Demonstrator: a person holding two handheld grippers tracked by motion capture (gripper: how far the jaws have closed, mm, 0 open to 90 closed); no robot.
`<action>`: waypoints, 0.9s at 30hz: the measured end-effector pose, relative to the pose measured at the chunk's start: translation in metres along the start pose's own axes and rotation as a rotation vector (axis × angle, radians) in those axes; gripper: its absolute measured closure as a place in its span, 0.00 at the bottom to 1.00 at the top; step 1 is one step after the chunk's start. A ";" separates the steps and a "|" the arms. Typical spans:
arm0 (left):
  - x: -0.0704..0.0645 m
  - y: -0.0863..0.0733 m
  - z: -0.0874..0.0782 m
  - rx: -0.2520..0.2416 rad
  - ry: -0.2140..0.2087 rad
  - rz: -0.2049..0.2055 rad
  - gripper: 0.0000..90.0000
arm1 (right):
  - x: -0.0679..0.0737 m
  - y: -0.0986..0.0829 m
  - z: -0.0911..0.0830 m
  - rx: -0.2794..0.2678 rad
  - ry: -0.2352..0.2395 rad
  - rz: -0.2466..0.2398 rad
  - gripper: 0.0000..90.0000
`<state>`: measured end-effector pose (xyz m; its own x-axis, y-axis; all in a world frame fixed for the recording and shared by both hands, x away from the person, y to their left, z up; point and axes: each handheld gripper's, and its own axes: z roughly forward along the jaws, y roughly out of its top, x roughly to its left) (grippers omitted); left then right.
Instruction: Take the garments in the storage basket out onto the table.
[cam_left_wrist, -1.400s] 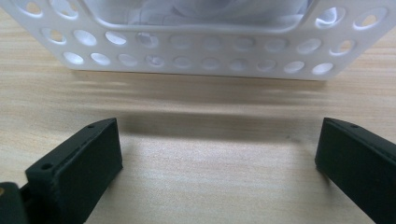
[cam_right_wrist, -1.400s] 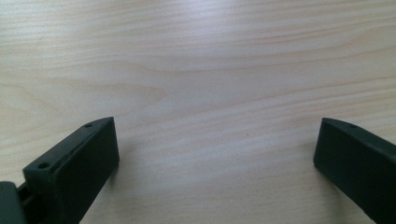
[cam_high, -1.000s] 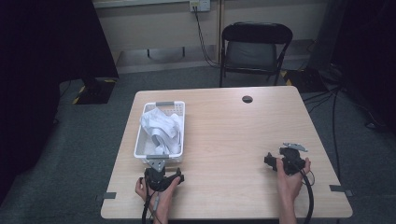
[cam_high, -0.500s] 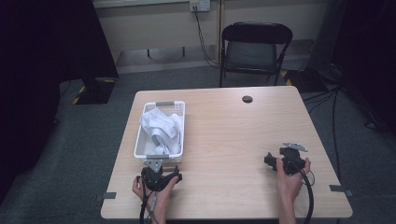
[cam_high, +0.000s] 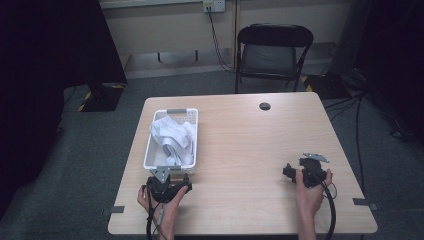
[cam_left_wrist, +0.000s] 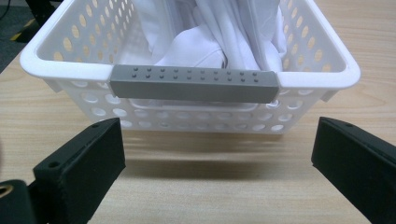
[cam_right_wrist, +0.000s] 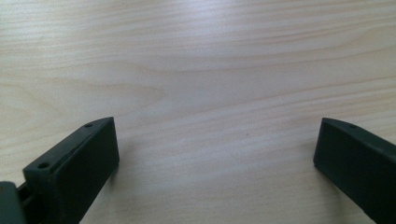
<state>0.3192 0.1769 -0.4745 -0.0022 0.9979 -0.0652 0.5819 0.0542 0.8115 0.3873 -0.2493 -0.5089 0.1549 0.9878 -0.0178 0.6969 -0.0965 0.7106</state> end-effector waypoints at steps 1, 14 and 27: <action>0.000 0.000 0.000 0.002 -0.004 0.000 0.03 | 0.000 0.000 0.000 0.000 0.000 0.000 0.00; 0.007 0.010 -0.005 -0.021 -0.024 -0.016 0.03 | 0.000 0.000 0.000 0.000 0.000 0.000 0.00; 0.008 0.027 -0.006 -0.047 -0.035 -0.006 0.03 | 0.000 0.000 0.000 0.000 0.000 0.000 0.00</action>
<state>0.3294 0.1866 -0.4496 0.0239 0.9957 -0.0898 0.5435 0.0625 0.8371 0.3874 -0.2493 -0.5089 0.1550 0.9878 -0.0181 0.6969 -0.0963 0.7106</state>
